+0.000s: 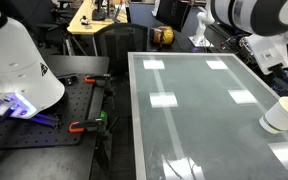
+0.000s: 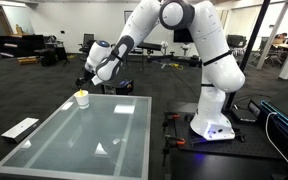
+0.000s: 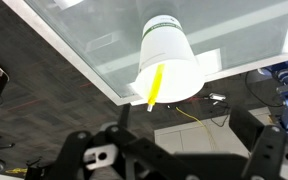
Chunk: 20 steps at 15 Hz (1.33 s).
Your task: Take the pen out of the cup and put it on the table
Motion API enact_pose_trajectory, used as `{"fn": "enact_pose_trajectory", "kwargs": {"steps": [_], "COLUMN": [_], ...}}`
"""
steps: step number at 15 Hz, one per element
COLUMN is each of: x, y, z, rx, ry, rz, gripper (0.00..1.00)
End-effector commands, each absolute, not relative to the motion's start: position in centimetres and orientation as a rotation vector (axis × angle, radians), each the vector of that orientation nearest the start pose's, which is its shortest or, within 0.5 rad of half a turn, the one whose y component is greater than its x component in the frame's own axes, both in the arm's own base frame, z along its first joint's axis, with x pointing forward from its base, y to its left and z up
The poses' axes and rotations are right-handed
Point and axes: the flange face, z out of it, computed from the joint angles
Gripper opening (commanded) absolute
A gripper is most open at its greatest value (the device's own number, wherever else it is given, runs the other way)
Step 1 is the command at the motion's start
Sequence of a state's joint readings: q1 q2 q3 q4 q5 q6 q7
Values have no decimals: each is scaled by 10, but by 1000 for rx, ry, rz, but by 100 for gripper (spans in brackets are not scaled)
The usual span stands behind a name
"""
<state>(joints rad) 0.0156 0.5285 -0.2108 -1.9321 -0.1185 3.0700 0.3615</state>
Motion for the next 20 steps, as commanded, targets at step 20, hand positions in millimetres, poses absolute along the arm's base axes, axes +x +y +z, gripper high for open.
{"fn": "enact_pose_trajectory", "kwargs": {"steps": [20], "x": [683], "y": [-97], "z": [270], "rx": [-2909], "ry": [948], "rz": [-986], "gripper": [100]}}
